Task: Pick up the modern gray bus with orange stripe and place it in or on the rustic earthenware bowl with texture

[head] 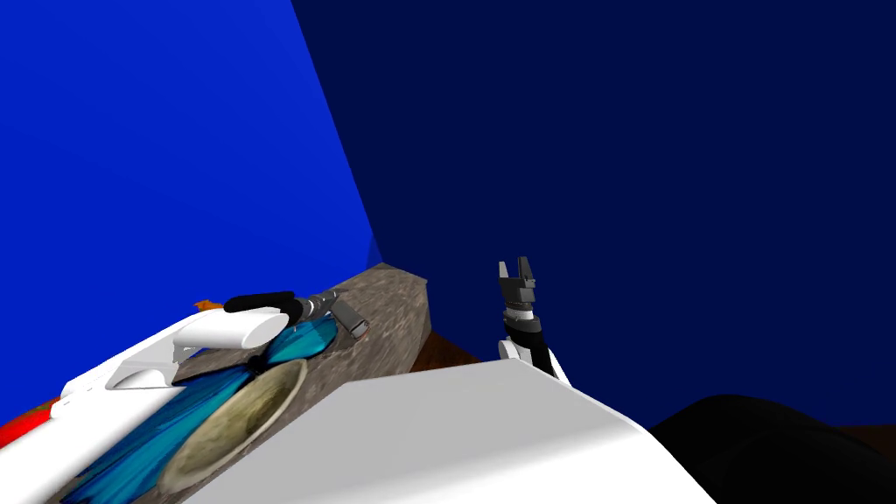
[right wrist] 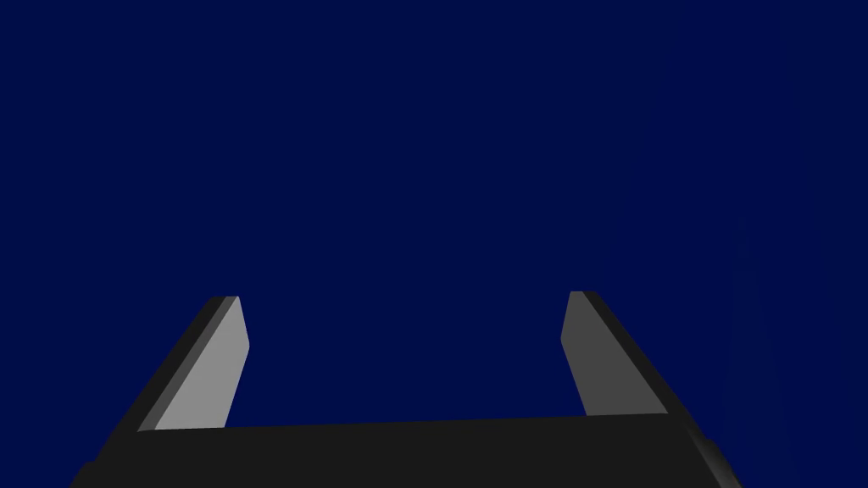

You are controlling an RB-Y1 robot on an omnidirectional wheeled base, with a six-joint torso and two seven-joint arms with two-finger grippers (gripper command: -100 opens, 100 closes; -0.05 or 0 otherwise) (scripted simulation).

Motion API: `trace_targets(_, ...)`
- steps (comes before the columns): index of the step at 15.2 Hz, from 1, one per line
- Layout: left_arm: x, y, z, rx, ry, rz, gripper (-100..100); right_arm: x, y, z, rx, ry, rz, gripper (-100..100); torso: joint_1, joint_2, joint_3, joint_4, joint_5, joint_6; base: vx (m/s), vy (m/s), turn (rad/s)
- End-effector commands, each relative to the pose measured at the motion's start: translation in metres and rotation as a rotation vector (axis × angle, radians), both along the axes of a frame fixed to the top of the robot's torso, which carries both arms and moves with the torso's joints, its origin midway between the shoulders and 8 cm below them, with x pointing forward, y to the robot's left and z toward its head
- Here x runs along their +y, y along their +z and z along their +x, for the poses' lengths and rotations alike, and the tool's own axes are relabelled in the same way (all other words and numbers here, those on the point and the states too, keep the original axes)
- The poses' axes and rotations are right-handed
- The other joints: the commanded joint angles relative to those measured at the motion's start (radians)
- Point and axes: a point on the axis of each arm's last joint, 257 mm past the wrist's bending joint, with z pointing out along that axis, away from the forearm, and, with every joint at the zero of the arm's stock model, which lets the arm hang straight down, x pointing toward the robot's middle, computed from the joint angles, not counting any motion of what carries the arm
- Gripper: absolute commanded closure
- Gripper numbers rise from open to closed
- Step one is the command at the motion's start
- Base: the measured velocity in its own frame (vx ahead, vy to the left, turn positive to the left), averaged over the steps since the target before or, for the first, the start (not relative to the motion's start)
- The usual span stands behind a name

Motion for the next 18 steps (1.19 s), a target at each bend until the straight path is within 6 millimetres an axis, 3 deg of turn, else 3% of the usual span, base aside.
trace_targets(1, 0.008, -0.008, -0.010, 0.063, 0.005, 0.009, -100, 0.000, 0.000, 0.000, 0.000, 0.000, 0.000, 0, 0.000, 0.000, 0.000, 0.000, 0.000, 0.000, 0.020, -0.008, -0.080)
trace_targets(15, 0.031, -0.043, -0.067, 0.356, 0.034, 0.027, -100, 0.000, 0.000, 0.000, 0.000, 0.000, 0.000, 0, 0.000, 0.000, 0.000, 0.000, 0.000, 0.000, 0.025, -0.011, -0.063)
trace_targets(18, 0.036, -0.051, -0.087, 0.448, 0.034, 0.029, -100, 0.000, 0.000, 0.000, 0.000, 0.000, 0.000, 0, 0.000, 0.000, 0.000, 0.000, 0.000, 0.000, 0.029, -0.013, -0.076)
